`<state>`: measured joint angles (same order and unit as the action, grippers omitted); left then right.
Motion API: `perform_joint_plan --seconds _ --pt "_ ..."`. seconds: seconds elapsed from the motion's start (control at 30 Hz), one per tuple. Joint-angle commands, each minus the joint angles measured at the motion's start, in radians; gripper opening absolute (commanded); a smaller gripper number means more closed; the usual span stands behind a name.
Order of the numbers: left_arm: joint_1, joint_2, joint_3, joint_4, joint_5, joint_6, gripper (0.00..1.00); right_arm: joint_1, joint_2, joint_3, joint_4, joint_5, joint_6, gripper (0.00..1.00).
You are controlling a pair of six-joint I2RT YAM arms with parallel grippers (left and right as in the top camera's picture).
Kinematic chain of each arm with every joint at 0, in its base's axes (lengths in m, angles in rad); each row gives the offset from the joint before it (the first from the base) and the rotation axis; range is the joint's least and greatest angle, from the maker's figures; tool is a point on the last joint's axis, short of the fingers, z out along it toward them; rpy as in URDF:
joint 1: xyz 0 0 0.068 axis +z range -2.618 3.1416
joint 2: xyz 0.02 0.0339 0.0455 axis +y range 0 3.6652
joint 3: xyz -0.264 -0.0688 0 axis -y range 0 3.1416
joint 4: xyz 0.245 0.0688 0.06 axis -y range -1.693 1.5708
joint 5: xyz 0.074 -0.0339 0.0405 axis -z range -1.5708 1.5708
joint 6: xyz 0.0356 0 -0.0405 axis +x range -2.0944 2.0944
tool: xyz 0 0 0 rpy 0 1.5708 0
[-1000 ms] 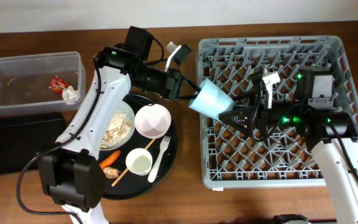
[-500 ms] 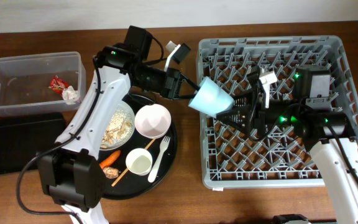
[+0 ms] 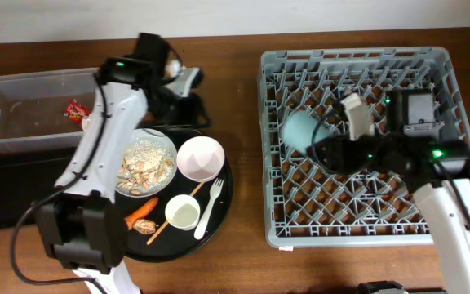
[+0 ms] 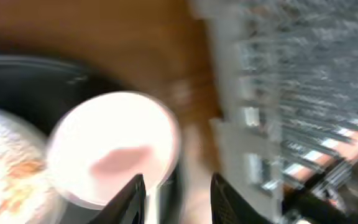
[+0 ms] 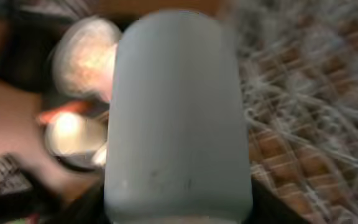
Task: Sort waste into correct bins and load items into the dishwasher rack
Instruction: 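Reach left gripper to the white cup and grasp it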
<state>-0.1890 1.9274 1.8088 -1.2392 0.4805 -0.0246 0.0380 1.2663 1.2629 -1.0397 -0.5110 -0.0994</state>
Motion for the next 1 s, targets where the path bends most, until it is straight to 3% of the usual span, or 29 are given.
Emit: perform_joint_plan --seconds 0.0,0.17,0.23,0.33,0.6,0.63,0.67,0.7,0.9,0.97 --pt "0.086 -0.026 0.012 -0.057 -0.237 -0.036 0.34 -0.043 -0.008 0.13 -0.14 0.389 0.085 0.45" --pt "0.157 -0.026 0.012 -0.093 -0.277 -0.036 0.34 -0.31 0.003 0.187 -0.279 0.423 0.158 0.45" --pt "0.159 -0.026 0.012 -0.093 -0.276 -0.036 0.34 -0.471 0.053 0.187 -0.33 0.433 0.161 0.45" --pt "0.159 -0.026 0.012 -0.089 -0.276 -0.035 0.34 -0.595 0.153 0.187 -0.383 0.452 0.161 0.45" --pt "0.159 -0.026 0.012 -0.09 -0.276 -0.035 0.34 -0.662 0.324 0.187 -0.397 0.498 0.165 0.45" --pt "0.159 -0.026 0.012 -0.09 -0.276 -0.036 0.34 -0.662 0.327 0.187 -0.396 0.498 0.165 0.5" --pt "0.159 -0.026 0.012 -0.09 -0.276 -0.035 0.34 -0.662 0.329 0.187 -0.396 0.497 0.165 0.64" --pt "0.159 -0.026 0.012 -0.09 -0.276 -0.035 0.34 -0.662 0.33 0.187 -0.396 0.497 0.165 0.97" --pt "0.159 -0.026 0.012 -0.095 -0.276 -0.035 0.34 -0.661 0.33 0.187 -0.393 0.457 0.169 0.99" --pt "0.159 -0.026 0.012 -0.145 -0.277 -0.035 0.34 -0.653 0.323 0.187 -0.386 0.277 0.116 0.99"
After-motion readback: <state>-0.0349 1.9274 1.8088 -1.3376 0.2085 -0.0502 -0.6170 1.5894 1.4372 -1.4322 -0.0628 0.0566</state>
